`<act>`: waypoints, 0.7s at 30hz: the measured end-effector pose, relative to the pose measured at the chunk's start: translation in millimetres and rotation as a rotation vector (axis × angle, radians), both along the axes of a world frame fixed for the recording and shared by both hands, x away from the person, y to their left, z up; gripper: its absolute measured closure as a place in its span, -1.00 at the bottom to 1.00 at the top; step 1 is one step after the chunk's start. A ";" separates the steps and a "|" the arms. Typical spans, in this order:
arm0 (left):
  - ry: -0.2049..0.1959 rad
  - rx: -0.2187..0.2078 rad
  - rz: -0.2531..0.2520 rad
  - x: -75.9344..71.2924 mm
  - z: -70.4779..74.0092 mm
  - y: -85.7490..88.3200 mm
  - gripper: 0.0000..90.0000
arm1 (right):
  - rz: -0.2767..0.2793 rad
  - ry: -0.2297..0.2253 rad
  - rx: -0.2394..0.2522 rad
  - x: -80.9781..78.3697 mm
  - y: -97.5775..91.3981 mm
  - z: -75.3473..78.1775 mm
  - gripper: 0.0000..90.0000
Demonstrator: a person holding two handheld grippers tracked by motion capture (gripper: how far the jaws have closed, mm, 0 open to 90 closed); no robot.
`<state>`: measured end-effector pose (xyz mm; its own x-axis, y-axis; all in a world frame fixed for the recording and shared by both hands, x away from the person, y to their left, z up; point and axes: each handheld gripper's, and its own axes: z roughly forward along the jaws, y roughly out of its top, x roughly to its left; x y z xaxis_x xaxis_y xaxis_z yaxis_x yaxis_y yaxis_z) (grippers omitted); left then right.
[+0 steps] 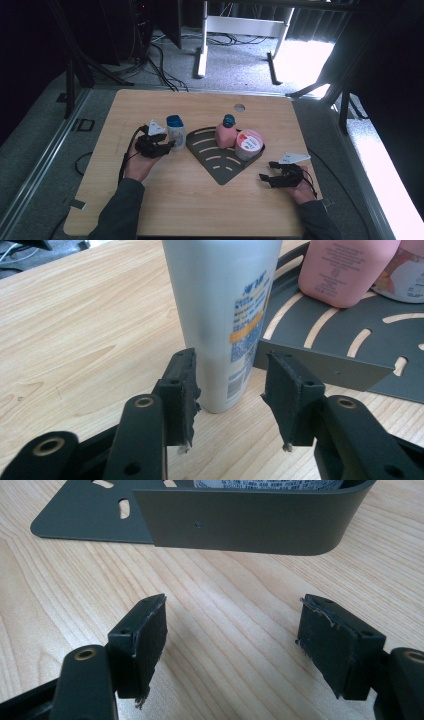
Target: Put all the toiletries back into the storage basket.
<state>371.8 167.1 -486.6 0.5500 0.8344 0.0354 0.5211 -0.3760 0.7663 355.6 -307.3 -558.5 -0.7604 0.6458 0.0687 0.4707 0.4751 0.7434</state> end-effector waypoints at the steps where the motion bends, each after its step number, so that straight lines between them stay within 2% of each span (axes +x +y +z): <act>1: 0.002 -0.001 -0.002 0.8 0.6 -0.2 0.19 | 0.000 0.001 0.001 0.0 0.0 0.0 -0.39; 6: 0.005 -0.015 0.002 6.0 2.2 1.1 0.11 | 0.000 0.001 0.001 0.1 -0.1 0.0 -0.40; 13: 0.016 -0.012 -0.006 13.9 2.1 0.1 0.08 | 0.000 0.002 0.001 0.1 -0.2 0.0 -0.40; 17: 0.036 -0.038 -0.010 20.3 0.5 2.0 0.08 | 0.000 0.001 0.001 0.0 -0.1 0.0 -0.39; 21: 0.036 -0.040 -0.024 21.3 0.8 0.2 0.11 | -0.002 0.004 0.004 0.1 -0.4 0.0 -0.40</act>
